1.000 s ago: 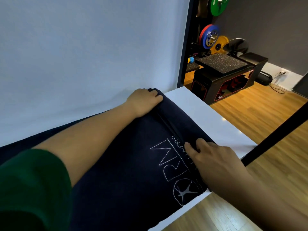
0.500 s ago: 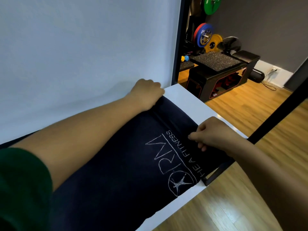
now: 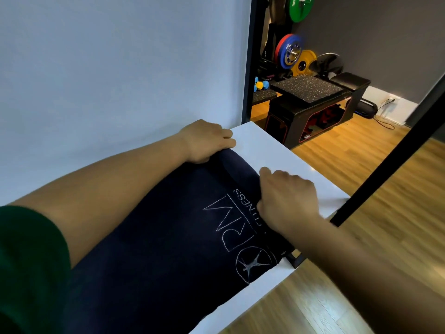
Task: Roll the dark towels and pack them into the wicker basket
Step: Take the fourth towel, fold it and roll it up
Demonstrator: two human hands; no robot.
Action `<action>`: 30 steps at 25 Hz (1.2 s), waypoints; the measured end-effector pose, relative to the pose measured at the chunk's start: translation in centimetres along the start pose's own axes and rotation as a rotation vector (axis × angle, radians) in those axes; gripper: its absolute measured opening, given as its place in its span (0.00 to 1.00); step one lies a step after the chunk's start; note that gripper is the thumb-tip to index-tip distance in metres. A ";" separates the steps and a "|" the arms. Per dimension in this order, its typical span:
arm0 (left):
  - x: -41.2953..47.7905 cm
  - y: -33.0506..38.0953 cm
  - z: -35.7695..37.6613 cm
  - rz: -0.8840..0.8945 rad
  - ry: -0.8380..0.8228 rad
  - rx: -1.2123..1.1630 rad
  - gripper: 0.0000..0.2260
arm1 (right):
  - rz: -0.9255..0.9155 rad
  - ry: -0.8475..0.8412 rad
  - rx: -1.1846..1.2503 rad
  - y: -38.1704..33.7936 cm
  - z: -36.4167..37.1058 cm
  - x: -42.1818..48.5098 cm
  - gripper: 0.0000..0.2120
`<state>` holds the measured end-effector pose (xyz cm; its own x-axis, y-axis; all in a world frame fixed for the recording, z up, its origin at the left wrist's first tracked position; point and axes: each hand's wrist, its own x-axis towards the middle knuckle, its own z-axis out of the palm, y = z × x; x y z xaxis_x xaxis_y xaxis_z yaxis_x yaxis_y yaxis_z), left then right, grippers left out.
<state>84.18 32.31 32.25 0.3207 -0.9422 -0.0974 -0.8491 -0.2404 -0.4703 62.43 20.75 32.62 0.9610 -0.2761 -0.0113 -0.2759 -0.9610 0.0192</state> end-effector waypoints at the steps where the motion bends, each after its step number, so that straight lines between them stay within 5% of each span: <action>1: -0.8 0.2 0.8 -0.010 0.049 -0.007 0.17 | -0.074 0.075 -0.056 -1.2 0.7 -0.8 0.14; 8: -3.7 1.8 1.9 -0.152 0.097 -0.297 0.15 | -0.438 0.399 -0.139 -2.9 3.4 -2.3 0.05; 13: -6.5 2.2 1.2 -0.275 0.107 -0.572 0.17 | -0.384 -0.045 0.076 -1.7 0.5 -1.9 0.09; 16: -5.2 3.1 0.6 -0.323 0.096 -0.506 0.18 | -0.189 -0.271 0.454 0.0 -1.0 1.4 0.08; 21: -4.6 1.6 0.1 -0.269 -0.048 -0.258 0.12 | 0.013 -0.433 0.517 0.6 0.7 2.5 0.27; 25: -3.4 1.9 -1.6 0.019 0.027 0.066 0.13 | 0.039 -0.433 0.442 0.0 0.2 2.4 0.27; 30: -3.2 2.6 -2.6 0.047 -0.139 0.137 0.13 | -0.046 -0.243 0.250 -3.3 0.0 0.6 0.23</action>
<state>79.90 34.09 33.66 0.3447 -0.9081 -0.2378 -0.8025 -0.1535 -0.5766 63.92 23.71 32.57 0.9489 -0.1989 -0.2450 -0.2566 -0.9382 -0.2323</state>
